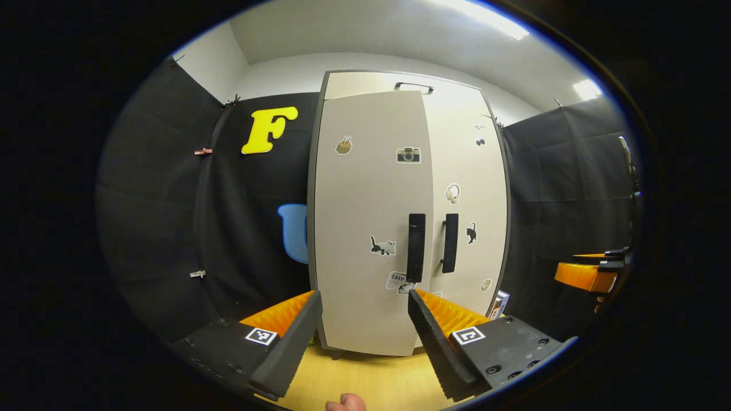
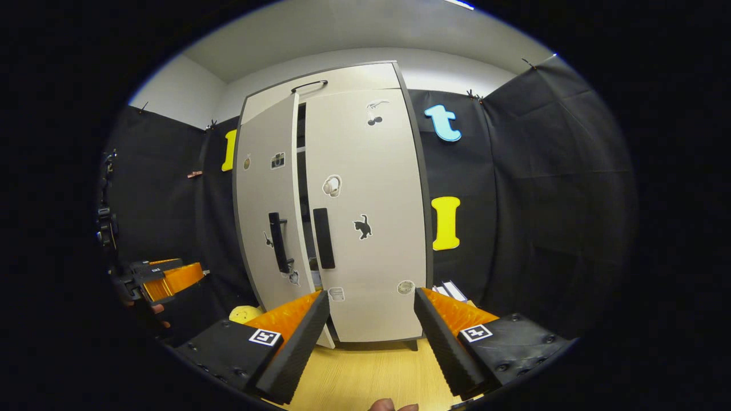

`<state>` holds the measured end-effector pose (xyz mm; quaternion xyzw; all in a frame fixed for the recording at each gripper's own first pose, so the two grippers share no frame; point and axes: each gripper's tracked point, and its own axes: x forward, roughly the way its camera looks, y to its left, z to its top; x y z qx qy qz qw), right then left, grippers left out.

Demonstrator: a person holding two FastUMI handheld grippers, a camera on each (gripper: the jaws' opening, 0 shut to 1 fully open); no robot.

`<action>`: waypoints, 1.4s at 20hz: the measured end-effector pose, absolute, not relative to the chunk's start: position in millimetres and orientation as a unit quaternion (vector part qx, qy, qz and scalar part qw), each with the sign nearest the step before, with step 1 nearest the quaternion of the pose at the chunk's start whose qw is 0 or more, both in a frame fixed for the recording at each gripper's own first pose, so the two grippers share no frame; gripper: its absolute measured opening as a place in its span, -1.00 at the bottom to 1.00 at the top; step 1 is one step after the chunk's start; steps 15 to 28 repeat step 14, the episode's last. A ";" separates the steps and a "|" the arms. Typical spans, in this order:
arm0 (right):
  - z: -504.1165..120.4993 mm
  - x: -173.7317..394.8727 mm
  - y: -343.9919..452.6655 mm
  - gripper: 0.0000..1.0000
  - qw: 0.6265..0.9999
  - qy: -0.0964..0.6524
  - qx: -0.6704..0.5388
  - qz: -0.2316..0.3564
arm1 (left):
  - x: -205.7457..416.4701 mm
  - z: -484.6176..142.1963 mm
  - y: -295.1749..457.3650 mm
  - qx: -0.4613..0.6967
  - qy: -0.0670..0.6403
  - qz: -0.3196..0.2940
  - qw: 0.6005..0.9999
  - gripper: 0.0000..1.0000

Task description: Grab one shoe with the right hand and put it into the shoe cabinet, grab the other shoe with the left hand and put it into the shoe cabinet; then close the right door with the right hand and the left door with the left hand.

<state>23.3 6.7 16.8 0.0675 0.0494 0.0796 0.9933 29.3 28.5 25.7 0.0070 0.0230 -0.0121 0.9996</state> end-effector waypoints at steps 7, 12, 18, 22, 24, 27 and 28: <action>17.5 20.8 14.6 0.95 0.993 0.051 0.066 0.083 | 26.8 23.1 41.3 0.001 0.026 -0.005 1.000 0.90; 17.3 19.4 16.3 0.95 0.993 0.053 0.065 0.083 | 26.3 19.6 44.3 -0.003 0.030 -0.005 1.000 0.90; 18.2 18.3 17.3 0.95 0.993 0.052 0.065 0.084 | 26.5 20.2 44.9 -0.001 0.031 -0.005 1.000 0.90; 18.2 18.3 17.3 0.95 0.993 0.052 0.065 0.084 | 26.5 20.2 44.9 -0.001 0.031 -0.005 1.000 0.90; 18.2 18.3 17.3 0.95 0.993 0.052 0.065 0.084 | 26.5 20.2 44.9 -0.001 0.031 -0.005 1.000 0.90; 18.2 18.3 17.3 0.95 0.993 0.052 0.065 0.084 | 26.5 20.2 44.9 -0.001 0.031 -0.005 1.000 0.90; 18.2 18.3 17.3 0.95 0.993 0.052 0.065 0.084 | 26.5 20.2 44.9 -0.001 0.031 -0.005 1.000 0.90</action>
